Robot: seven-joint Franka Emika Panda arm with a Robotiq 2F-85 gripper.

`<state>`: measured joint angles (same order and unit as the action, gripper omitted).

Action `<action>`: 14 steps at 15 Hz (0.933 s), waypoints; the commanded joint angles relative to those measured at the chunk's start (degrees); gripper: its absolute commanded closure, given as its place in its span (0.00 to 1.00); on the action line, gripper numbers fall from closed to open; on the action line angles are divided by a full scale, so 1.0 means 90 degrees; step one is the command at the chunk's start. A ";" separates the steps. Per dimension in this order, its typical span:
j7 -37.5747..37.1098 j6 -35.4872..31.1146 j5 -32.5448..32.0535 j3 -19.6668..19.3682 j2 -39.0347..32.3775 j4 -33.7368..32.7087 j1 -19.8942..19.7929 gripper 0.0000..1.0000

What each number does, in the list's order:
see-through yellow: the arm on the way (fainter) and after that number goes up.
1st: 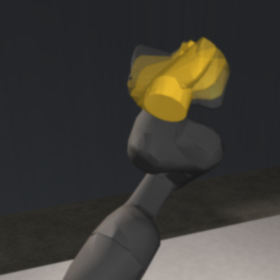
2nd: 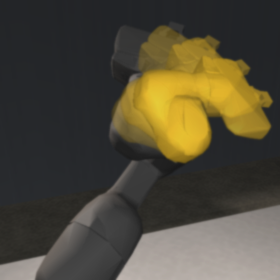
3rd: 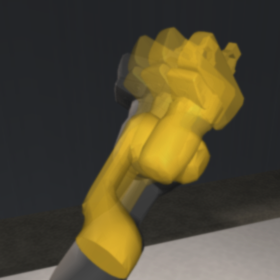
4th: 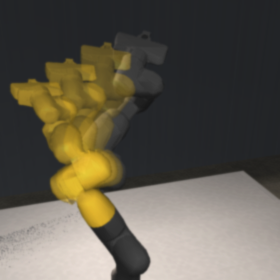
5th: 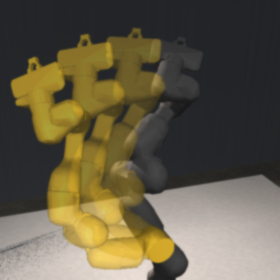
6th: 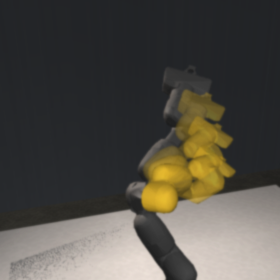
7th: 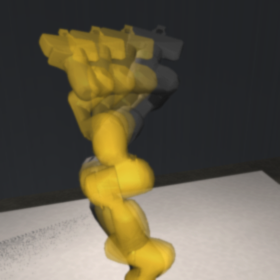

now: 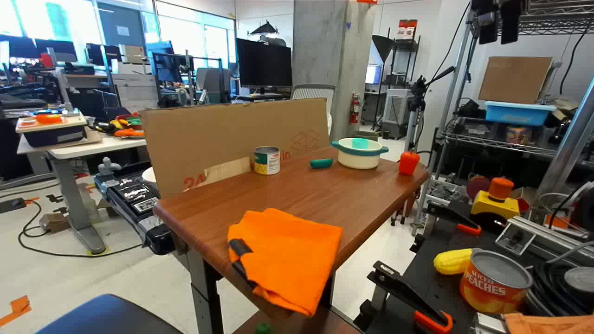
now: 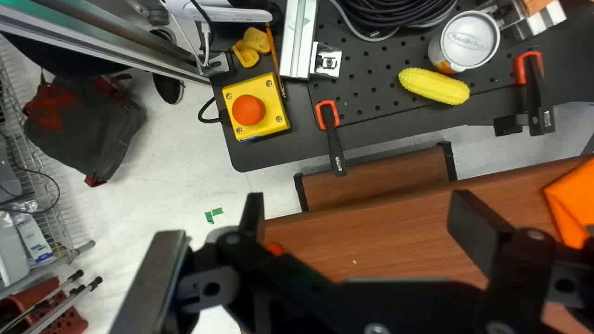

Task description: Pick the red pepper and place it beside the green object on the desk

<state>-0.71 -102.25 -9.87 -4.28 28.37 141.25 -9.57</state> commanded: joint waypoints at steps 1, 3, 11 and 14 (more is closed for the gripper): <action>-0.0027 0.0012 -0.0028 -0.0067 0.0000 -0.0010 0.0076 0.00; -0.0027 0.0012 -0.0028 -0.0067 0.0000 -0.0011 0.0076 0.00; -0.0632 -0.1362 -0.0094 -0.0100 -0.0389 0.0188 -0.0062 0.00; -0.0954 -0.2386 -0.0096 -0.0172 -0.1151 0.0075 -0.0154 0.00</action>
<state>-6.55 -115.83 -9.89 -5.18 24.53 143.09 -9.96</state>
